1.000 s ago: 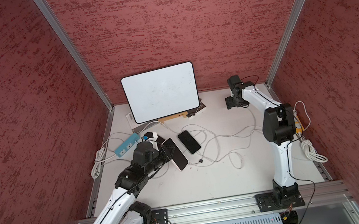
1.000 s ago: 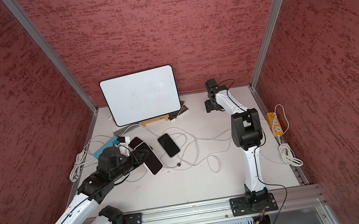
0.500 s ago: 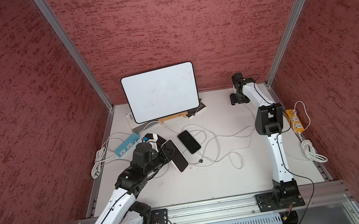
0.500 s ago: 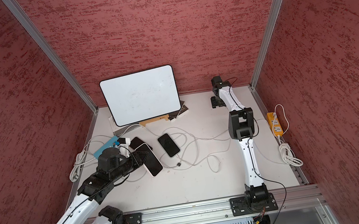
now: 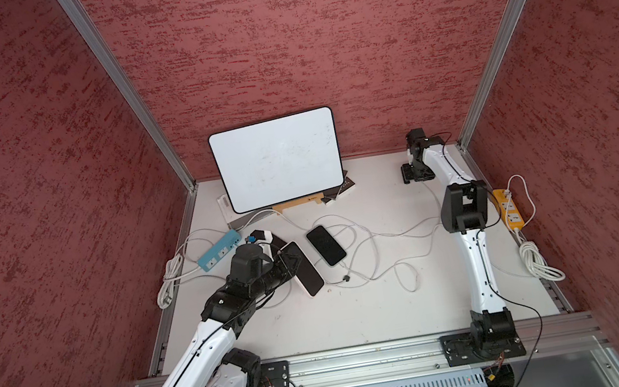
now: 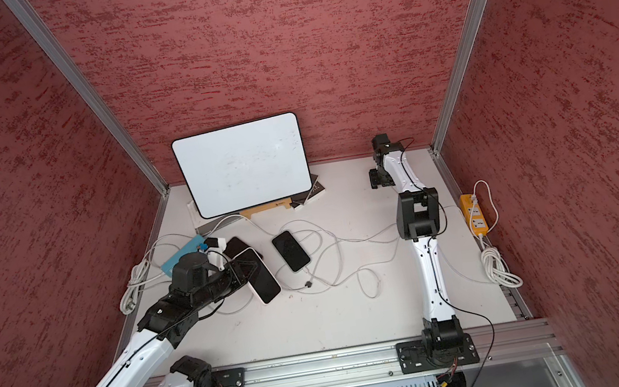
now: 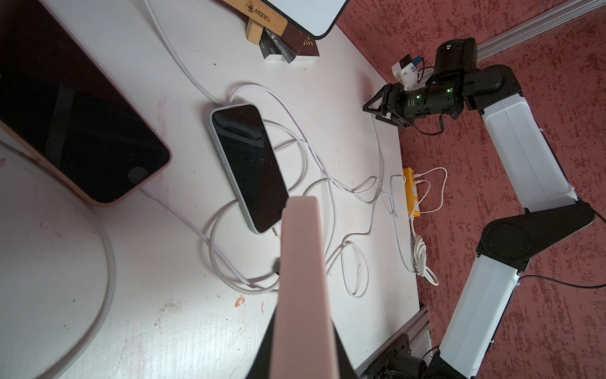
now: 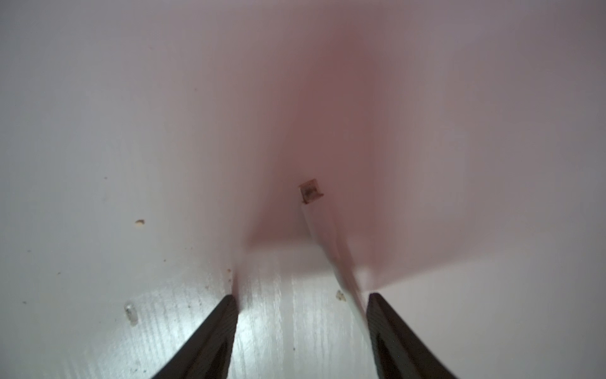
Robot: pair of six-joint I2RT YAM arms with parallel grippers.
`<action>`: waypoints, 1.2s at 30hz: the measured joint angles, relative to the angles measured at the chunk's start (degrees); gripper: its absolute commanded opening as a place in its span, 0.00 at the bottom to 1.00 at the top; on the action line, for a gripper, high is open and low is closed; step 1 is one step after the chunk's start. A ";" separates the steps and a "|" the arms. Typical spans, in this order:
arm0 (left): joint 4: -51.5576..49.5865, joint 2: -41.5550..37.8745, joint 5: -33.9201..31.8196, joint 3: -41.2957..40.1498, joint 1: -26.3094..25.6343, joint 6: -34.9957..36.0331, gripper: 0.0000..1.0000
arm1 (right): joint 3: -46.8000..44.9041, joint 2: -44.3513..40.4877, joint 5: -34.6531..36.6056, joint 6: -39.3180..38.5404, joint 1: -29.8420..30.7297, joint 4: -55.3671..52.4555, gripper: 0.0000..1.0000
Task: Plug the charging cable into the phone
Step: Pick up the charging cable from the center of the board.
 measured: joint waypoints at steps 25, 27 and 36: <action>1.07 1.36 1.55 -0.59 0.57 0.24 0.00 | 4.42 2.71 -4.37 -1.05 -0.68 0.02 0.49; 1.07 1.36 1.60 -0.72 0.61 0.24 0.00 | 4.83 2.99 -4.50 -1.07 -0.70 0.04 0.48; 1.40 1.38 1.60 -0.98 0.61 0.22 0.00 | 4.94 3.13 -5.84 -1.49 -0.72 0.28 0.28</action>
